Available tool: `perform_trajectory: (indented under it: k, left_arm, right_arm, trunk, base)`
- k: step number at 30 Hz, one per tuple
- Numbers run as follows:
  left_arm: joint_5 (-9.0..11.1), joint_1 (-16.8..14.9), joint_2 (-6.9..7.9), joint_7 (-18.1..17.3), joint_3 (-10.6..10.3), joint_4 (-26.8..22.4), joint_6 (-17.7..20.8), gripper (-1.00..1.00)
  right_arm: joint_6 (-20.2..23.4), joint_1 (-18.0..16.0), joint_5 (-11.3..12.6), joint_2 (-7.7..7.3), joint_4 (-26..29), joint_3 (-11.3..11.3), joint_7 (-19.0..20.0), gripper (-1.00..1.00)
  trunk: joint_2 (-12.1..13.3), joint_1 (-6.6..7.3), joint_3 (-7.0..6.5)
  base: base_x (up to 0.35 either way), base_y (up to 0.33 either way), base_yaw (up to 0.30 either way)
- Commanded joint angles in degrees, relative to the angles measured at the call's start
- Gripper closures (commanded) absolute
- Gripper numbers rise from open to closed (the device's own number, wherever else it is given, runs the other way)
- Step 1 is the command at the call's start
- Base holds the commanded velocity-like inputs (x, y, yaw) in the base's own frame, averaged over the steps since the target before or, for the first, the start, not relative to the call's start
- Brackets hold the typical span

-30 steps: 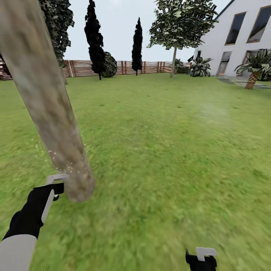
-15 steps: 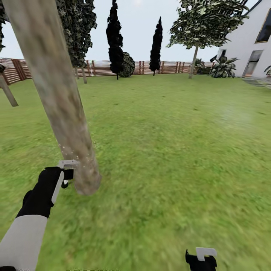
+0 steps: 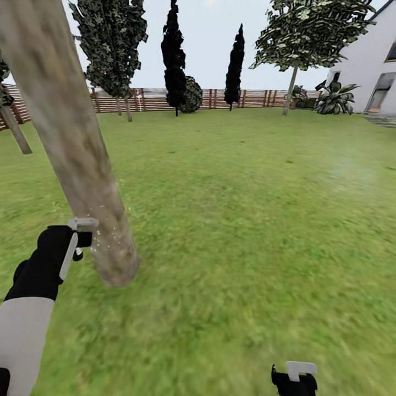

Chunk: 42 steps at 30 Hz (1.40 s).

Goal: In the garden, pick up the pesticide atomizer on the floor and spray pesticide onto both trees until each tree trunk is fully covered.

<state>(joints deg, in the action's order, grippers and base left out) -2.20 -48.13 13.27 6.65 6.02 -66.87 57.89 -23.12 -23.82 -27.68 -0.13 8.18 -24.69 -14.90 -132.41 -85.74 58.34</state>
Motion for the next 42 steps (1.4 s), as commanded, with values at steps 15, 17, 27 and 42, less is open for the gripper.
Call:
perform_trajectory:
  k: [15, 17, 27, 42]
  left_arm:
    - [-0.01, -2.33, -1.31, 0.21, -2.54, -0.02, 0.04, 1.00]
    - [-0.01, -2.13, -1.44, 0.21, -2.58, -0.02, 0.03, 1.00]
    - [-0.09, -1.97, -1.40, 0.29, -2.59, -0.02, 0.03, 1.00]
    - [-0.09, -1.71, -1.47, 0.29, -2.69, -0.01, 0.03, 1.00]
  right_arm:
    - [-0.08, 0.00, 0.01, -0.05, 0.07, -0.01, -0.02, -1.00]
    - [-0.07, 0.00, 0.00, -0.05, 0.08, -0.01, -0.01, -1.00]
    - [0.00, 0.00, -0.01, -0.05, -0.01, -0.01, 0.05, -1.00]
    - [0.00, 0.00, -0.01, 0.04, 0.00, 0.06, 0.04, -1.00]
  trunk:
    - [0.00, 0.00, 0.00]
    - [0.00, 0.00, 0.00]
    - [0.00, 0.00, 0.00]
    - [0.00, 0.00, 0.00]
  base:
    - [0.022, -0.078, 0.198]
    - [0.085, -0.265, 0.001]
    - [0.116, -0.262, 0.000]
    - [0.082, -0.262, 0.152]
